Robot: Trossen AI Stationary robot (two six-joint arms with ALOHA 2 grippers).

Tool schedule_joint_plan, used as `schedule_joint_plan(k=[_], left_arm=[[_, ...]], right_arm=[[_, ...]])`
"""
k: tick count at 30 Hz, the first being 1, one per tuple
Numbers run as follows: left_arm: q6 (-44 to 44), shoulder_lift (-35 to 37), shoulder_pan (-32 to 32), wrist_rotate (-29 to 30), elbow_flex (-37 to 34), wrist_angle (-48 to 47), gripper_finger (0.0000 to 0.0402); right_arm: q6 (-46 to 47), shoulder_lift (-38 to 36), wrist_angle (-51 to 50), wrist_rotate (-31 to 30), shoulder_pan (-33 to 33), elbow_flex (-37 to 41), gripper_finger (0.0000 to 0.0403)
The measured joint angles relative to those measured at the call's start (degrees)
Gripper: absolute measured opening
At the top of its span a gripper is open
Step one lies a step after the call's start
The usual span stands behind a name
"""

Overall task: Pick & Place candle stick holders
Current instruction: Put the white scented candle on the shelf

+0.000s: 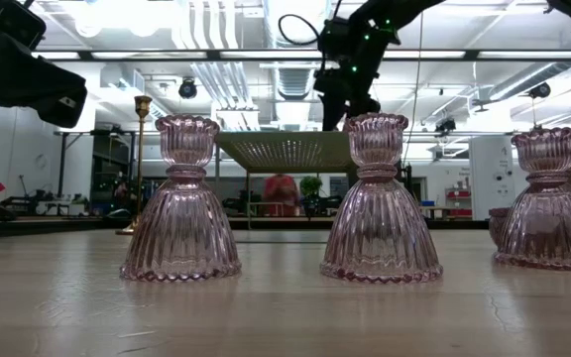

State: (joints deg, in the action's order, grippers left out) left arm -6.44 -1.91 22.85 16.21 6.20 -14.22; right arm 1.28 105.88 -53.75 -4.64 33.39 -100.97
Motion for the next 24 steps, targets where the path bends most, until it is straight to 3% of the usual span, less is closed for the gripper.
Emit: schedule_joint_plan(k=[10,24], left_arm=[[0.0,0.0,0.0,0.0,0.0,0.0,0.0021],[0.0,0.0,0.0,0.0,0.0,0.0,0.0021]], right_arm=[[0.4,-5.6,-4.1,0.0,-5.0,0.1,0.0366],[6.5,-16.0,-18.8,0.1,-21.5,2.8,0.0366]])
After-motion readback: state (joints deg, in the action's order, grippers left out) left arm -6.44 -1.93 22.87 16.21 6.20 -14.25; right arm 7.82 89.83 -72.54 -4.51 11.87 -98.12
